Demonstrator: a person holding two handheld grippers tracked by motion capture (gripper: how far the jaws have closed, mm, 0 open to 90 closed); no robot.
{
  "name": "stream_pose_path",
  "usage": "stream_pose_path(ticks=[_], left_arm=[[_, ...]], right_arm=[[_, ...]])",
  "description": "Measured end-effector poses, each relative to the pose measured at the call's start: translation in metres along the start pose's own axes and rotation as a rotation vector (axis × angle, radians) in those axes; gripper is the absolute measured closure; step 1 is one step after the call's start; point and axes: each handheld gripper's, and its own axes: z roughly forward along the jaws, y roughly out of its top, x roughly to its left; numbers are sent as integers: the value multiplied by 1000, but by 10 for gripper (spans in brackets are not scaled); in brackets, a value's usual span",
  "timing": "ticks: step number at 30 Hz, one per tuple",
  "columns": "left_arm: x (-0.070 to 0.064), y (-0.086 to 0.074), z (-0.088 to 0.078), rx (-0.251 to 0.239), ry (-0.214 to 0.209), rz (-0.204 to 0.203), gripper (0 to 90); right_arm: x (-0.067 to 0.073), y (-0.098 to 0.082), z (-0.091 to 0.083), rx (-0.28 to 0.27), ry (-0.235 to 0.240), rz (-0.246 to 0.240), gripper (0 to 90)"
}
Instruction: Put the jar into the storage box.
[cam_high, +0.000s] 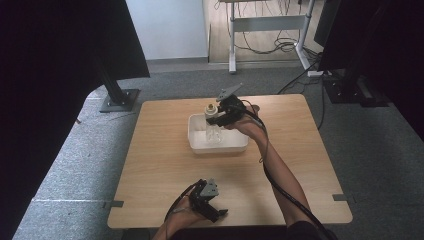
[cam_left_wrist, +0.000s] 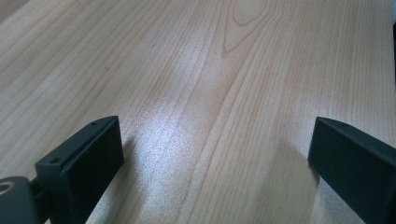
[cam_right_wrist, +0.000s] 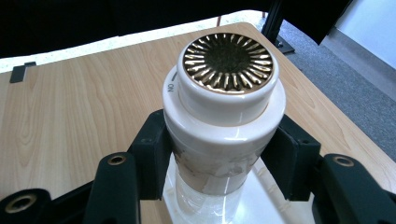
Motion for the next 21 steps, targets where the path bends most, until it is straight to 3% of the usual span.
stream_pose_path(ticks=[21], left_arm=[[0, 0, 0, 1, -2, 3, 30]], right_arm=[[-8, -7, 53, 18, 13, -3, 449]])
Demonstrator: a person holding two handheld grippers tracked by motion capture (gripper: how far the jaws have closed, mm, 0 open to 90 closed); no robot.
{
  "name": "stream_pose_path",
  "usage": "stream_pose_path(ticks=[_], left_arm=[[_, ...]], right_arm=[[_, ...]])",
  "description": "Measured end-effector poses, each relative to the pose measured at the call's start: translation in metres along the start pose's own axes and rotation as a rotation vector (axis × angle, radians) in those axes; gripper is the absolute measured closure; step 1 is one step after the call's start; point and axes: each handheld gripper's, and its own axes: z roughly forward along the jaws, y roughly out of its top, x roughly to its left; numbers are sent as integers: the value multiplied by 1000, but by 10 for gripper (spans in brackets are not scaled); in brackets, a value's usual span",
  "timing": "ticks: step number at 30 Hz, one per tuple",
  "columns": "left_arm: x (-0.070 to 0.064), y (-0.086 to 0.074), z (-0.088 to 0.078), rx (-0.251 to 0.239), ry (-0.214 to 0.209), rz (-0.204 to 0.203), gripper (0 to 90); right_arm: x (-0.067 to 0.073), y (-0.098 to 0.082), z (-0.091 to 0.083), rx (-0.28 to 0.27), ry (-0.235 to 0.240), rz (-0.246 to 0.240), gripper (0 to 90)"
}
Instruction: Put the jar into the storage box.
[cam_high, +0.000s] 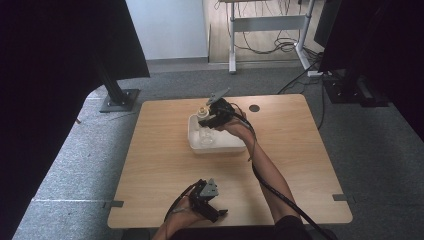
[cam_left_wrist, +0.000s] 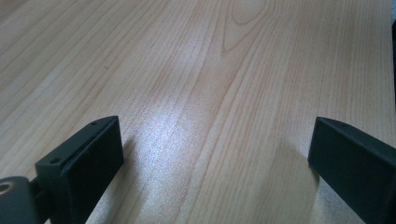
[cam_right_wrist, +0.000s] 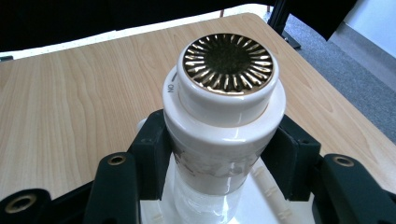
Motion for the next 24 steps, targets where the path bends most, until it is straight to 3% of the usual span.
stream_pose_path(ticks=[14, 24], left_arm=[[0, 0, 0, -1, 0, 0, 30], [0, 0, 0, -1, 0, 0, 30]], right_arm=[[-6, -9, 19, 3, -14, 18, 449], [-8, -11, 20, 2, -15, 40, 444]])
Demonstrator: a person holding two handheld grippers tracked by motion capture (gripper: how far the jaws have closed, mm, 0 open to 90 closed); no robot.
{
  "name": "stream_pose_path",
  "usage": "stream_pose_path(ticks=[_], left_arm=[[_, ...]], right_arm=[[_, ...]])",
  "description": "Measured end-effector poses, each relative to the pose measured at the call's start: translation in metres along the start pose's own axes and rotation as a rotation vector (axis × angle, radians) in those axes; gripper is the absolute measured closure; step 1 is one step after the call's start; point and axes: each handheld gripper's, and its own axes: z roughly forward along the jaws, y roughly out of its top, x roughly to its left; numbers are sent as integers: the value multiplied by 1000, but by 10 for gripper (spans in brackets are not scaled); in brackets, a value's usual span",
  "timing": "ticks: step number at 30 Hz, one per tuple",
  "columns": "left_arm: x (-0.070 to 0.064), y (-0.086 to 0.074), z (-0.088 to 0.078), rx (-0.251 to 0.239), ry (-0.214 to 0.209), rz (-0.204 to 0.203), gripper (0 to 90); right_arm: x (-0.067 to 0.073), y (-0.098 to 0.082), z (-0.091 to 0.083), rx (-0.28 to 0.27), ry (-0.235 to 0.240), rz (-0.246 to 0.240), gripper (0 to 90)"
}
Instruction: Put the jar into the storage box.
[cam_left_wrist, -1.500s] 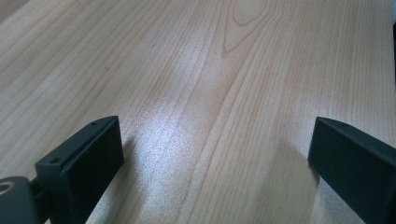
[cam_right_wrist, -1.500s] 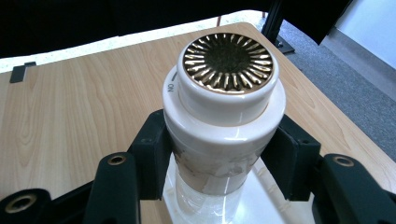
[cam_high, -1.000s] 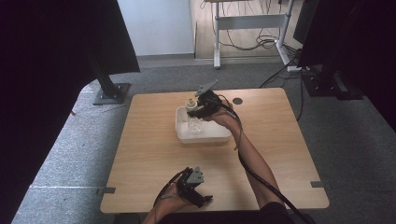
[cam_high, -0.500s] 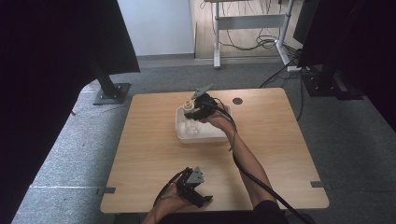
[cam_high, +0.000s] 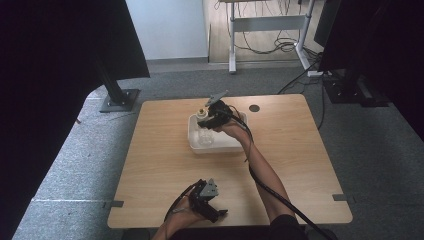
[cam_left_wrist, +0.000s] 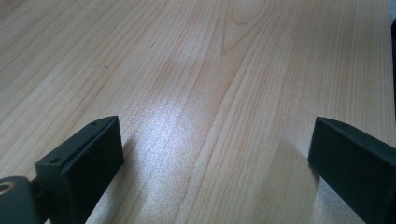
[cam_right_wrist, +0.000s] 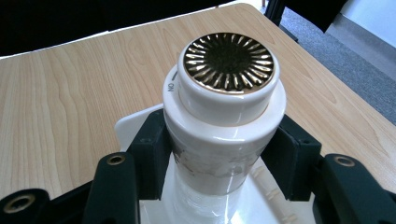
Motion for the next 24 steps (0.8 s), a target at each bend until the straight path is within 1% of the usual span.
stream_pose_path(ticks=[3, 5, 6, 8, 14, 16, 18, 20, 24], left_arm=[[0, 0, 0, 0, 0, -1, 30], [0, 0, 0, 0, 0, -1, 30], [0, 0, 0, 0, 0, 0, 29], [0, 0, 0, 0, 0, -1, 30], [0, 0, 0, 0, -1, -1, 30], [0, 0, 0, 0, 0, -1, 30], [0, 0, 0, 0, 0, -1, 30], [0, 0, 0, 0, 0, -1, 30], [0, 0, 0, 0, 0, -2, 30]], right_arm=[[-2, -1, 0, -4, 1, 16, 442], [-2, -2, 0, -8, 2, 14, 437], [-2, -2, 0, -4, 1, 5, 426], [-1, -1, 1, 4, 2, 3, 404], [2, 1, 3, 17, 22, -12, 280], [2, 0, 4, 8, 17, -12, 225], [2, 0, 3, -2, 27, -10, 189], [2, 0, 2, -6, 23, -24, 138], [2, 0, -2, -14, 14, -39, 106]])
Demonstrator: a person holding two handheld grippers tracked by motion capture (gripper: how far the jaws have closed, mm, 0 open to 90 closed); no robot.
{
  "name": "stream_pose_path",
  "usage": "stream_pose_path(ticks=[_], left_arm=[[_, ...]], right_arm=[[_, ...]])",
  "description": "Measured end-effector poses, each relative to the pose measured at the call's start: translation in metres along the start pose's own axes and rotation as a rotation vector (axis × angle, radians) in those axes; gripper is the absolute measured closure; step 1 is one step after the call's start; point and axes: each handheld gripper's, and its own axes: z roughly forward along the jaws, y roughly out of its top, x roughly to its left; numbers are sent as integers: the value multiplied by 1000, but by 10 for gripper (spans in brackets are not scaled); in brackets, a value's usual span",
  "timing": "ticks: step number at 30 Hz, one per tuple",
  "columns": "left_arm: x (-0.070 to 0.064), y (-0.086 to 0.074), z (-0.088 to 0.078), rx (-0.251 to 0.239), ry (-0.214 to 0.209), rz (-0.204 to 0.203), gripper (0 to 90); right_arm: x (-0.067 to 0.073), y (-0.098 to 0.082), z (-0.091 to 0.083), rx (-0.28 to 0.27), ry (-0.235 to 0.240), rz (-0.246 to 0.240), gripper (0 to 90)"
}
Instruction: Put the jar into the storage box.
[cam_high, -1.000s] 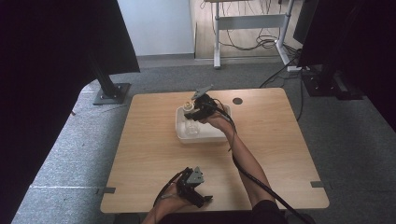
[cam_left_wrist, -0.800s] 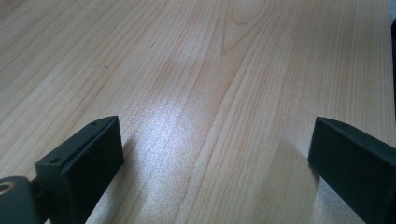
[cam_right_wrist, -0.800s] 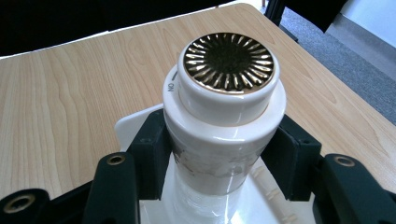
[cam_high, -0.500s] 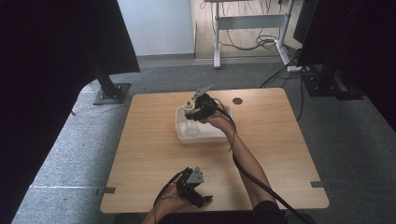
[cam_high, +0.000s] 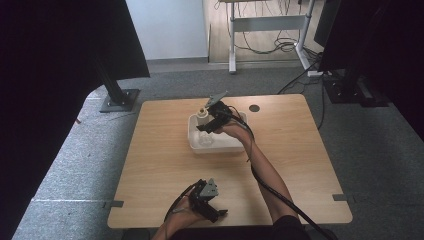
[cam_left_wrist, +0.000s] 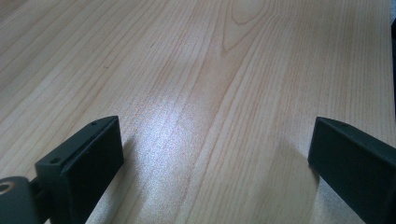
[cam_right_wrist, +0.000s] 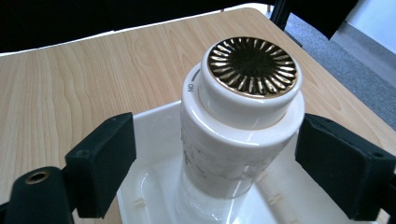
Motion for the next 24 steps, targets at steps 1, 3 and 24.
stream_pose_path(ticks=[1, 3, 24], left_arm=[[0, 0, 0, 0, 0, 1, 30], [0, 0, 0, 0, 0, 1, 30], [0, 0, 0, -1, 0, 1, 30]], right_arm=[[0, 0, -1, 1, -2, -2, 105], [0, 1, -3, 1, -4, -7, 101], [16, -6, -23, 16, 13, -28, 97]])
